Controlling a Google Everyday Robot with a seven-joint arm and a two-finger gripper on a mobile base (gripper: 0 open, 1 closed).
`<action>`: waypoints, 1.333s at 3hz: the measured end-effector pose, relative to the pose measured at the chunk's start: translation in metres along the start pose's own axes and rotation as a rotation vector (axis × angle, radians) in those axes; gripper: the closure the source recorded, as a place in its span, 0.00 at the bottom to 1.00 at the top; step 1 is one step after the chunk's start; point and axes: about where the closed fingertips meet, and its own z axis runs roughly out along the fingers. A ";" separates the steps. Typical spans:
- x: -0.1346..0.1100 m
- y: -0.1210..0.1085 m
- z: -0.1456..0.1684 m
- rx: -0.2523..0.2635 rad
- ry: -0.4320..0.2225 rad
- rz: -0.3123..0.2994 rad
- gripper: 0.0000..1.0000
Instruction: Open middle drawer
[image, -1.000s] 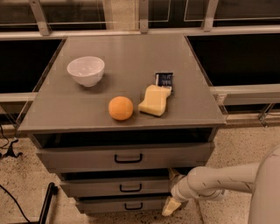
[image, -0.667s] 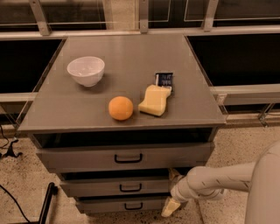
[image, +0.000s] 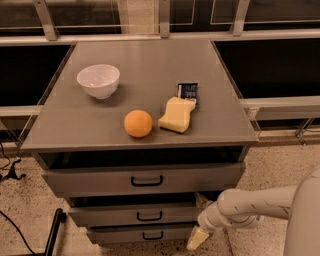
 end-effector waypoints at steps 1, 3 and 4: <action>0.005 0.012 -0.009 -0.054 0.006 0.029 0.00; 0.008 0.041 -0.022 -0.186 0.018 0.048 0.00; 0.009 0.054 -0.024 -0.251 0.031 0.045 0.00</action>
Offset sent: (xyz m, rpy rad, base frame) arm -0.0634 -0.0108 0.0135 0.0304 0.2594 0.0491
